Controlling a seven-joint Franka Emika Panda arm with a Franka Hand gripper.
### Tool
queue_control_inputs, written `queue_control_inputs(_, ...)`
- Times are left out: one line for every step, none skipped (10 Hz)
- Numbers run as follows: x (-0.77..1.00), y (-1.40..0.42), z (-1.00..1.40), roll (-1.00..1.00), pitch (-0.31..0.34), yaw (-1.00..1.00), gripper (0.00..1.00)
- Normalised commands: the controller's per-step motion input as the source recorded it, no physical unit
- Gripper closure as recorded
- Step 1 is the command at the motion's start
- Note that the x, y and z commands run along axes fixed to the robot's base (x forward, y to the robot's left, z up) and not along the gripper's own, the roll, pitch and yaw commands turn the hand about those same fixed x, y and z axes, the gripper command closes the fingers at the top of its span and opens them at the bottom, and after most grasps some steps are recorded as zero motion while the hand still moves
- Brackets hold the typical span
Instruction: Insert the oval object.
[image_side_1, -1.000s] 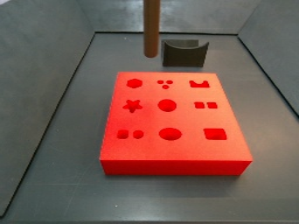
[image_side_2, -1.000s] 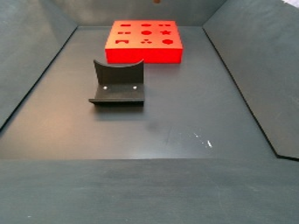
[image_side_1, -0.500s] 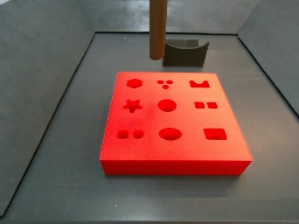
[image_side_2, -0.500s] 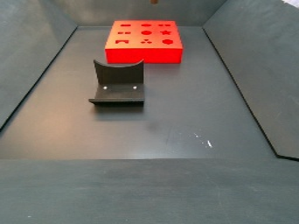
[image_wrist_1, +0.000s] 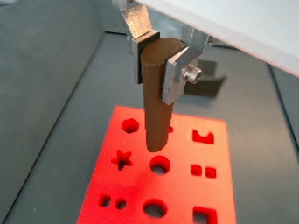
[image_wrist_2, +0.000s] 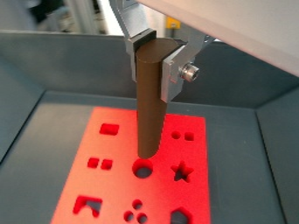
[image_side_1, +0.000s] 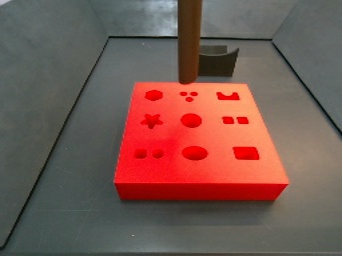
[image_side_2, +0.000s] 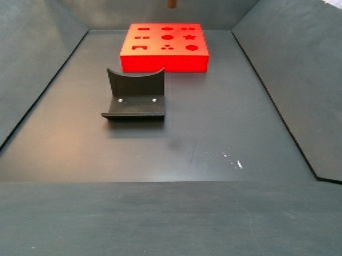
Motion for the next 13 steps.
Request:
queue_control_inputs(0.00, -0.18, -0.23, -0.01, -0.053, -0.95, 1.00)
queue_control_inputs(0.00, -0.18, -0.24, 0.00, -0.047, -0.98, 1.00)
queue_control_inputs(0.00, -0.18, -0.23, 0.00, -0.037, -0.97, 1.00)
queue_control_inputs(0.00, -0.18, -0.25, 0.00, -0.033, -0.98, 1.00)
queue_control_inputs(0.00, -0.16, -0.30, 0.00, 0.000, -1.00, 1.00)
queue_control_inputs(0.00, -0.08, -0.33, 0.00, 0.000, -1.00, 1.00)
queue_control_inputs(0.00, -0.02, -0.16, 0.04, 0.000, -1.00, 1.00)
queue_control_inputs(0.00, -0.01, -0.15, 0.07, 0.000, -1.00, 1.00)
queue_control_inputs(0.00, -0.01, -0.11, 0.08, 0.000, -1.00, 1.00)
queue_control_inputs(0.00, -0.13, 0.00, 0.12, 0.000, -0.91, 1.00)
queue_control_inputs(0.00, -0.16, 0.00, 0.18, 0.024, -0.82, 1.00)
queue_control_inputs(0.07, -0.19, 0.03, 0.16, 0.010, -0.76, 1.00)
queue_control_inputs(0.07, -0.01, 0.00, 0.00, 0.043, -0.13, 1.00)
